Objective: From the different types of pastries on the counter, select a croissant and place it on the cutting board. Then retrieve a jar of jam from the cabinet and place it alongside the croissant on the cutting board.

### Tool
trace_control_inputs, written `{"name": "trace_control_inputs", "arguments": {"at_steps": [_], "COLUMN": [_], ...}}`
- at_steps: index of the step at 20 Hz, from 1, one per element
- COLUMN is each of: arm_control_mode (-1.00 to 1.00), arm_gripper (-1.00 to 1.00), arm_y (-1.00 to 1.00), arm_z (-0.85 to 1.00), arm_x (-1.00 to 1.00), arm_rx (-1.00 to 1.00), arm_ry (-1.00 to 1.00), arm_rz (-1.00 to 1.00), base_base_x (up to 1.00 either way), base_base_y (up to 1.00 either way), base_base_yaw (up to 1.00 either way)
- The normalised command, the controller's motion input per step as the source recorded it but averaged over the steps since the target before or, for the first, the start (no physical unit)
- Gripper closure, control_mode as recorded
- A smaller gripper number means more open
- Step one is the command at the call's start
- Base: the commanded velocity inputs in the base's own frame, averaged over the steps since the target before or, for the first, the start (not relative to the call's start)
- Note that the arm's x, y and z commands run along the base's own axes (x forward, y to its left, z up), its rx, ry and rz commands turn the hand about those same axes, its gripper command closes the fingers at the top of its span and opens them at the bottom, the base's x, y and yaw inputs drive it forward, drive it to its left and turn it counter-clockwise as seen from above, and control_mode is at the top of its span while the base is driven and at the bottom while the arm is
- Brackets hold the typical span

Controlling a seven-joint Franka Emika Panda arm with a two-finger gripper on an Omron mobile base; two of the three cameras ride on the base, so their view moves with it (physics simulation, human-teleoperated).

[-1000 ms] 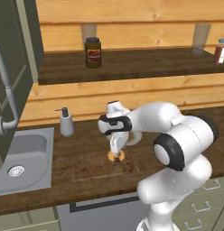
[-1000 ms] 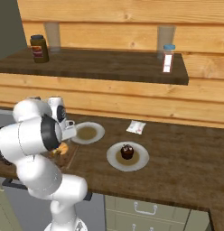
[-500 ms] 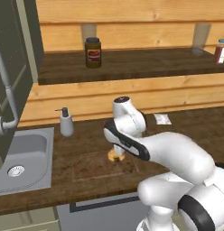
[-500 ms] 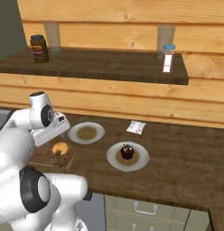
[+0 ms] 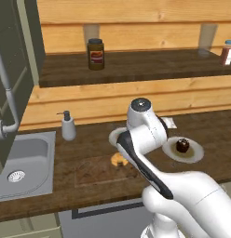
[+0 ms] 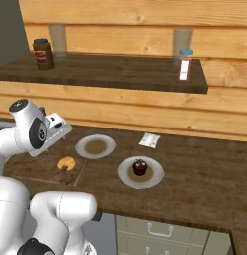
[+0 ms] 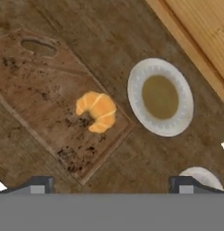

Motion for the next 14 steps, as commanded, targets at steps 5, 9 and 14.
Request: {"name": "trace_control_inputs", "arguments": {"at_steps": [5, 9, 14], "arm_control_mode": [1.0, 1.0, 1.0], "arm_gripper": [-1.0, -1.0, -1.0], "arm_y": [0.0, 0.0, 0.0], "arm_z": [0.0, 0.0, 0.0], "arm_x": [0.0, 0.0, 0.0], "arm_rx": [0.0, 0.0, 0.0], "arm_ry": [0.0, 0.0, 0.0], "arm_rz": [0.0, 0.0, 0.0], "base_base_x": [-0.72, -1.0, -1.0], "base_base_y": [-0.02, -0.08, -0.06], "base_base_yaw": [0.0, 0.01, 0.0]}}
